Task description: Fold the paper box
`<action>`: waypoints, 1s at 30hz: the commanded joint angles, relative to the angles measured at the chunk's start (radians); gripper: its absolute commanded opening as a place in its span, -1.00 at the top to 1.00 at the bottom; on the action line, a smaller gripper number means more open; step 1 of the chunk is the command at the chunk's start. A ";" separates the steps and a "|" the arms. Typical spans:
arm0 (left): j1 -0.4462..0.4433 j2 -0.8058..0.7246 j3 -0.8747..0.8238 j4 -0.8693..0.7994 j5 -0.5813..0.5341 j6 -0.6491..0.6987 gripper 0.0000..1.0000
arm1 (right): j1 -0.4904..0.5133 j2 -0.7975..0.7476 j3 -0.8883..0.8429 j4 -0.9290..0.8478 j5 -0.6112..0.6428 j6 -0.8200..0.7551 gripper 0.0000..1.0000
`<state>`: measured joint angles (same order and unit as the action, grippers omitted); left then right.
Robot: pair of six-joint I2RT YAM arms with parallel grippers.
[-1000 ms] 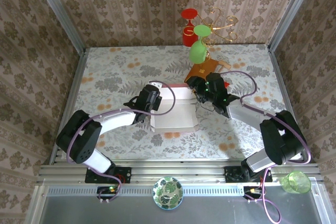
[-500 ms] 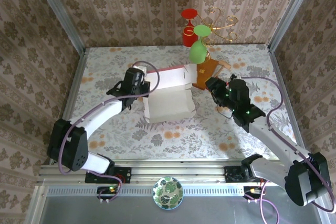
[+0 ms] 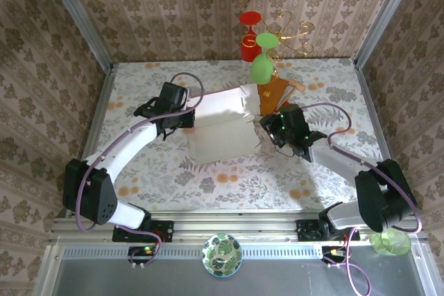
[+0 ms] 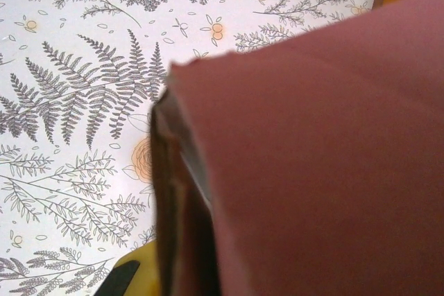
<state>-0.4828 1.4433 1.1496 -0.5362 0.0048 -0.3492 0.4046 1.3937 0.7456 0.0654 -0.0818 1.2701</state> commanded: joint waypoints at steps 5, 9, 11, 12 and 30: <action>0.006 0.012 0.033 -0.047 0.029 -0.033 1.00 | 0.008 0.064 0.064 0.025 0.021 0.037 0.08; 0.003 0.011 0.027 -0.044 0.029 -0.031 1.00 | 0.008 0.080 0.086 0.037 0.007 0.037 0.04; 0.004 0.011 0.027 -0.042 0.028 -0.032 1.00 | 0.011 0.083 0.098 0.041 -0.006 0.039 0.03; 0.004 0.013 0.027 -0.040 0.027 -0.032 1.00 | 0.011 0.084 0.101 0.042 -0.011 0.040 0.04; -0.003 0.031 0.038 -0.030 0.032 -0.036 1.00 | 0.045 0.106 0.154 0.094 -0.060 0.048 0.25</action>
<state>-0.4828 1.4666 1.1572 -0.5545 0.0238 -0.3676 0.4400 1.4841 0.8696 0.1310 -0.1173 1.3132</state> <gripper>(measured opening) 0.069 0.378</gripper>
